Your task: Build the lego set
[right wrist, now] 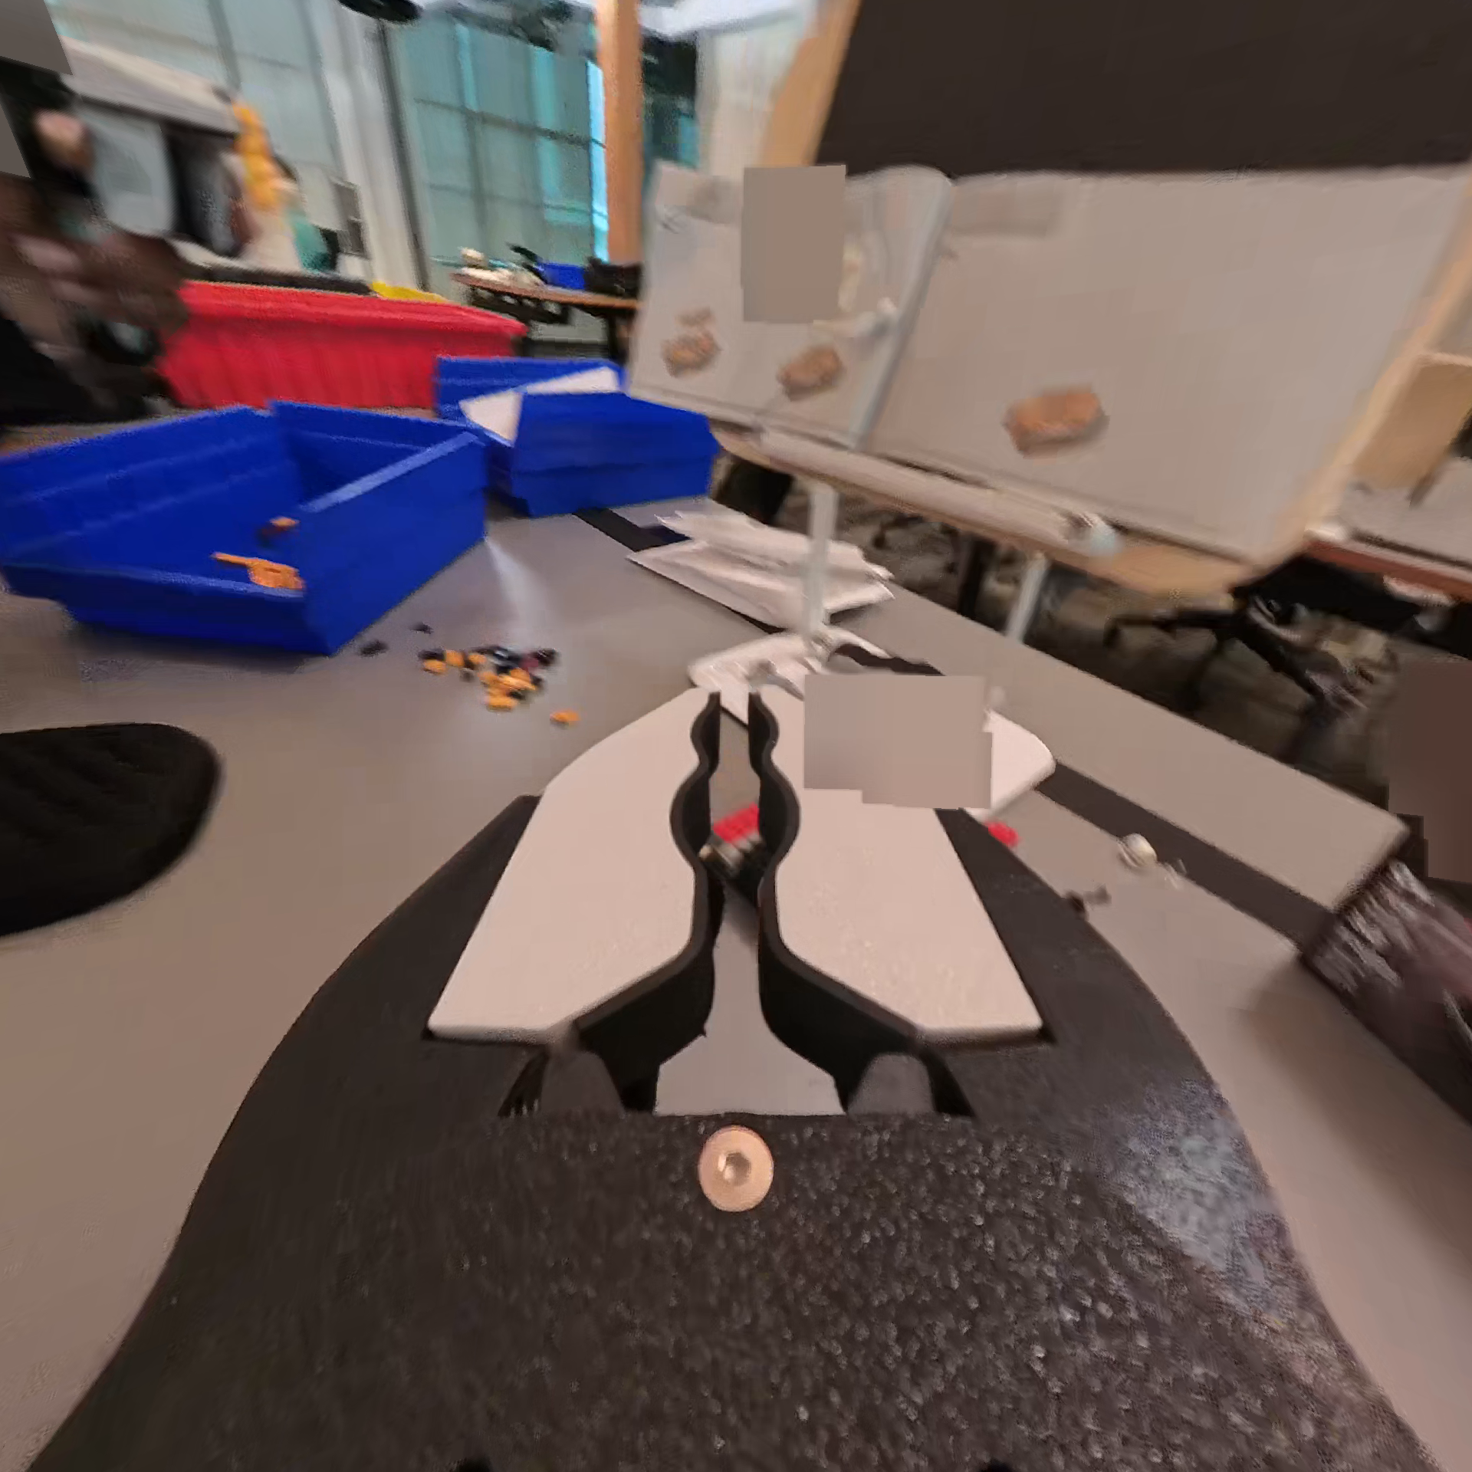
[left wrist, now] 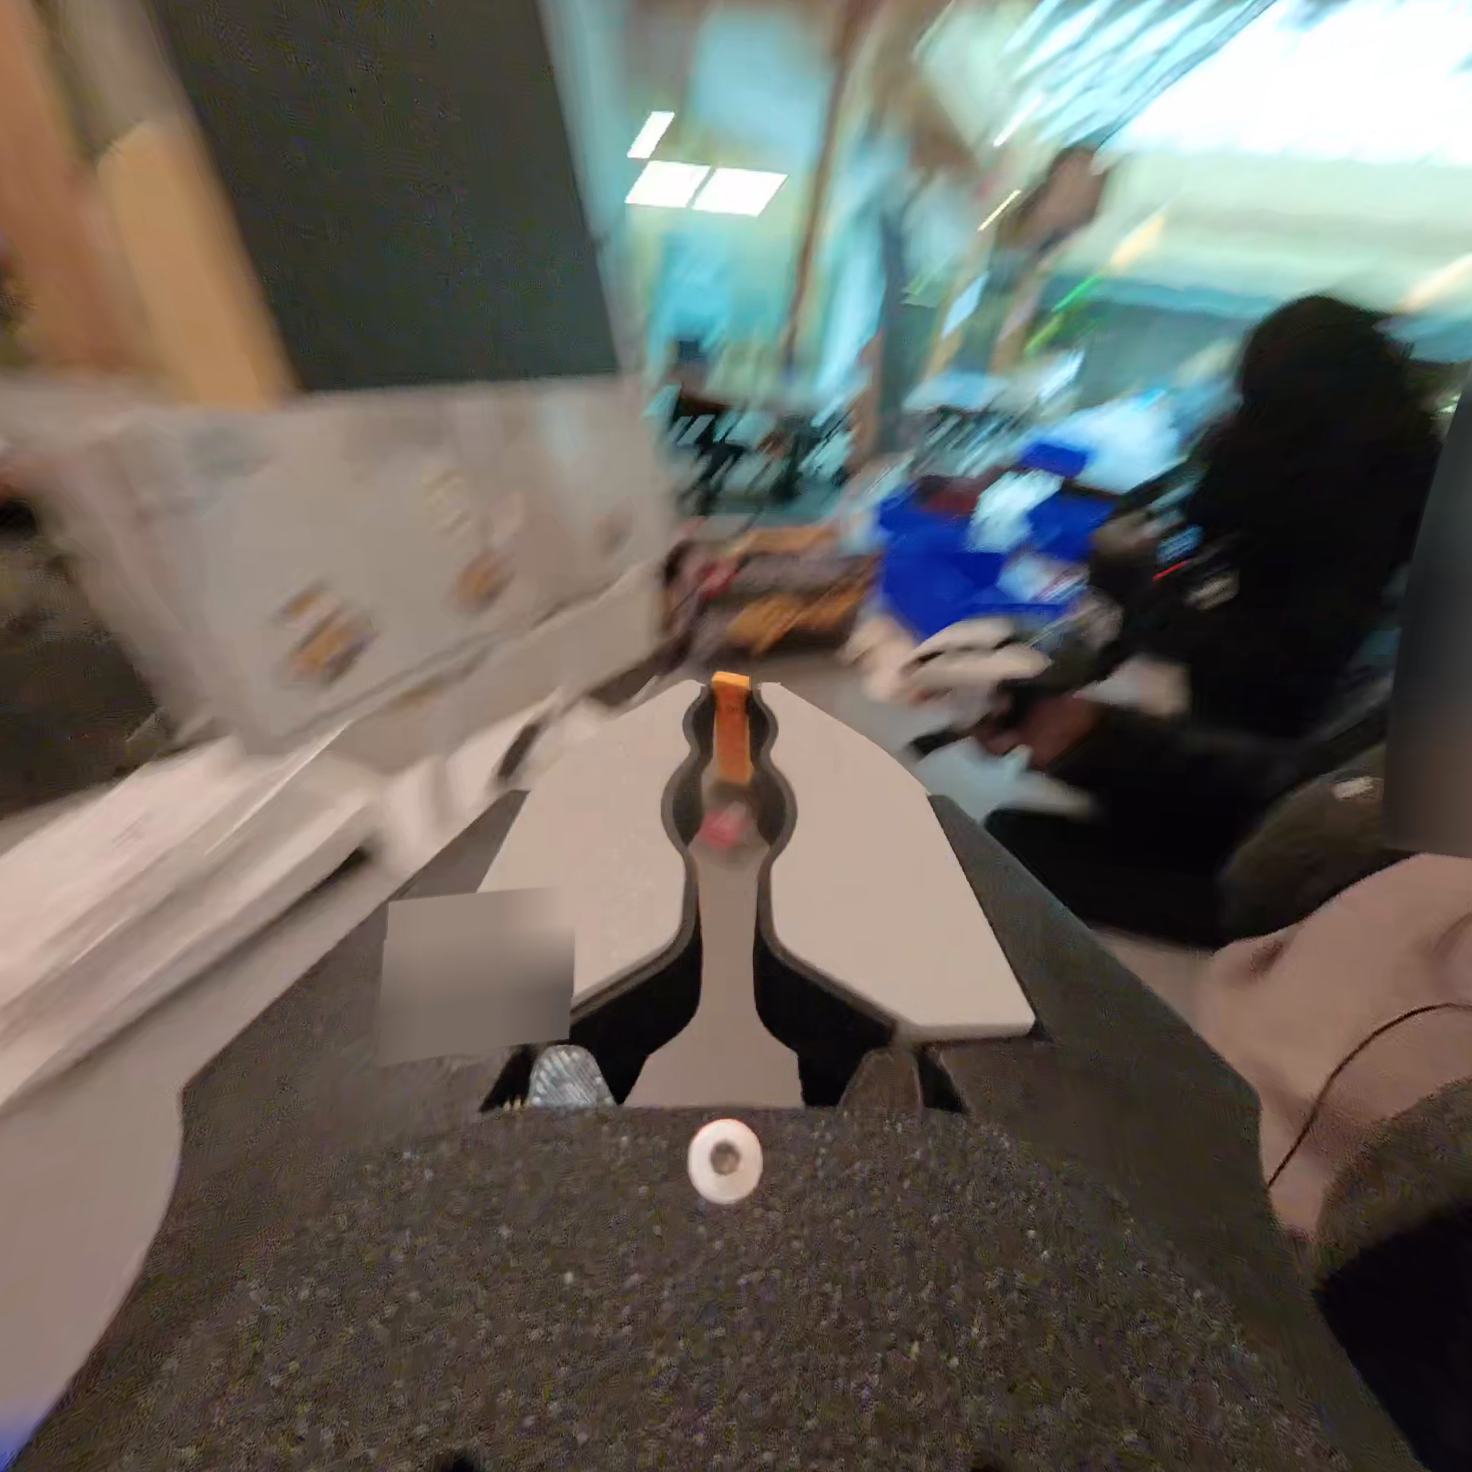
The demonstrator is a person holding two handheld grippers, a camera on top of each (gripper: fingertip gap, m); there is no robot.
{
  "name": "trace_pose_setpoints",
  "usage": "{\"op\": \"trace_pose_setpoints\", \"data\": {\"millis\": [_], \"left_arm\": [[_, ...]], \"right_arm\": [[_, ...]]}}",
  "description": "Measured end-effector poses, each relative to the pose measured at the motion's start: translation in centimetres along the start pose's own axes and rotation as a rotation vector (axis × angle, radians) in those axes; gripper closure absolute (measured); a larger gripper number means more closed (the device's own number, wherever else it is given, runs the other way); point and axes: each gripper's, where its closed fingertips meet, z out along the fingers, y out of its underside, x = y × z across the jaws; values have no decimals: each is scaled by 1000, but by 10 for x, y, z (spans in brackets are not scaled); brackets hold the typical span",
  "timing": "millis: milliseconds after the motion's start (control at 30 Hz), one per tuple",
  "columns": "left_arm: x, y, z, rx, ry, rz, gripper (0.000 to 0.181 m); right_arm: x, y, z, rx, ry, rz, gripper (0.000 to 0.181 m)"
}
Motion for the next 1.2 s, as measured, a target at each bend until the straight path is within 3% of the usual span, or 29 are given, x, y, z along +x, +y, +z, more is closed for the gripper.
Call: {"op": "trace_pose_setpoints", "data": {"millis": [100,233,467,600,733,833,933,1033,1200], "left_arm": [[72,-14,40,308,271,-38,173],[109,3,88,484,460,-150,173],[147,37,139,449,644,-210,173],[144,44,141,443,627,-210,173],[141,48,141,438,616,-204,173],[141,53,145,416,597,-180,173],[136,64,151,347,564,-155,173],[120,94,165,164,463,-64,161],[92,184,188,-313,299,214,146]], "right_arm": [[-43,-39,8,64,-111,-37,168],[-92,-82,13,121,-236,-28,161],[-100,-79,25,33,-199,-105,160],[-104,-72,25,52,-223,-125,172],[-109,-69,28,54,-282,-94,164],[-105,-67,30,46,-296,-76,174],[-97,-57,30,-18,-328,-120,174],[-82,-22,26,-204,-378,-187,174],[-58,71,9,-585,-440,-262,174]]}}
